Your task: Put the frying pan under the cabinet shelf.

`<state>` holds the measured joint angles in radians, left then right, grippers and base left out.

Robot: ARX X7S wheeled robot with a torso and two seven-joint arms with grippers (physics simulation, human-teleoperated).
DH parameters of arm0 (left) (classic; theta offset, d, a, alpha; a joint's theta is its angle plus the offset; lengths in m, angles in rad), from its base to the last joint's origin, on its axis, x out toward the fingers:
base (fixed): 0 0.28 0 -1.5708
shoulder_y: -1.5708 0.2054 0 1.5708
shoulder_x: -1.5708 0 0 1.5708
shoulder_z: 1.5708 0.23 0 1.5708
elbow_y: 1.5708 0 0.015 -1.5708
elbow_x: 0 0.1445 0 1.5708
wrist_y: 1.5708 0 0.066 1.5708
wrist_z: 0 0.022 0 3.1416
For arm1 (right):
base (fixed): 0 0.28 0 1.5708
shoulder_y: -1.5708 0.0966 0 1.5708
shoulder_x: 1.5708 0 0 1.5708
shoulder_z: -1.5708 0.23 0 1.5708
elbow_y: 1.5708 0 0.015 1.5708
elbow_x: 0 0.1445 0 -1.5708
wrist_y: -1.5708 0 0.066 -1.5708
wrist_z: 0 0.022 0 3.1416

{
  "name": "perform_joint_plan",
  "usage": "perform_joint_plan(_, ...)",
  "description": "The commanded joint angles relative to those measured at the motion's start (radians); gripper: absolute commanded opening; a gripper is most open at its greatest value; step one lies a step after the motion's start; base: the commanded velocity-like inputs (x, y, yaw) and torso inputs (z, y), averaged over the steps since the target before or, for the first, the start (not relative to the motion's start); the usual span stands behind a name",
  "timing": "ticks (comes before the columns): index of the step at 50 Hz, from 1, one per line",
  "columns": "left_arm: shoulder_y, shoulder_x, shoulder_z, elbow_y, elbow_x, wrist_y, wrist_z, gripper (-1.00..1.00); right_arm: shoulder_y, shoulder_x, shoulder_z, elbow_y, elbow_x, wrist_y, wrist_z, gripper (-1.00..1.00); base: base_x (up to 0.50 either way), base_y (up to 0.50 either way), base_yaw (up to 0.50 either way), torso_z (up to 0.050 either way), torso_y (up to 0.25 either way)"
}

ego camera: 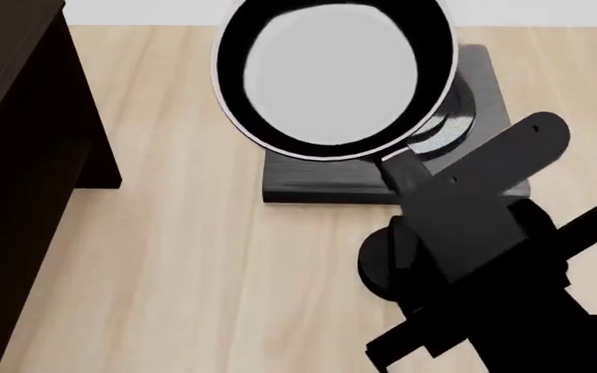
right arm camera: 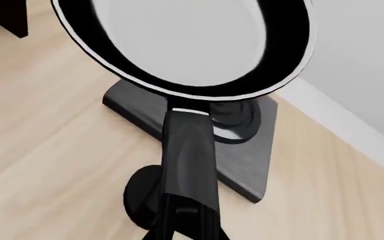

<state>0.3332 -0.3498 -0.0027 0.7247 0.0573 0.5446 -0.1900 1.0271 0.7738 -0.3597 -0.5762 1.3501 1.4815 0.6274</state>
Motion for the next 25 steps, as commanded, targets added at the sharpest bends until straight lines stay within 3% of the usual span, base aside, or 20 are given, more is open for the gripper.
perform_joint_plan(1,-0.002,-0.003,-0.008,0.006,-0.002,-0.002,-0.003,1.0,0.145,-0.048,-0.113,0.07,-0.149,0.01,-0.086,-1.0,0.0,0.0,0.0,0.0,0.011)
perform_joint_plan(4,-0.002,-0.004,-0.009,0.004,-0.002,0.0,-0.005,1.0,0.165,-0.063,-0.117,0.095,-0.151,0.009,-0.078,-1.0,0.0,0.0,0.0,0.003,0.0)
perform_joint_plan(6,-0.001,-0.004,-0.008,0.001,-0.002,0.002,-0.005,1.0,0.166,-0.037,-0.151,0.057,-0.206,-0.092,-0.183,-1.0,0.0,0.0,0.0,0.0,0.005)
perform_joint_plan(7,-0.001,-0.004,-0.007,-0.004,0.0,0.004,-0.006,1.0,0.206,-0.024,-0.216,0.046,-0.209,-0.052,-0.245,-1.0,0.0,0.0,0.0,0.0,0.0)
perform_joint_plan(12,-0.002,-0.007,-0.009,-0.004,-0.002,0.003,-0.008,1.0,0.253,-0.072,-0.191,0.182,0.033,0.08,-0.025,-1.0,0.0,0.0,0.0,0.0,0.0)
perform_joint_plan(14,-0.003,-0.008,-0.01,-0.005,-0.002,0.001,-0.009,1.0,0.261,-0.055,-0.22,0.149,0.014,0.043,-0.097,-1.0,0.0,0.0,0.0,0.0,0.005)
perform_joint_plan(25,-0.002,-0.008,-0.003,-0.009,0.003,0.002,-0.012,1.0,0.263,-0.014,-0.282,0.116,0.078,0.045,-0.107,-1.0,0.0,0.0,0.0,0.001,0.002)
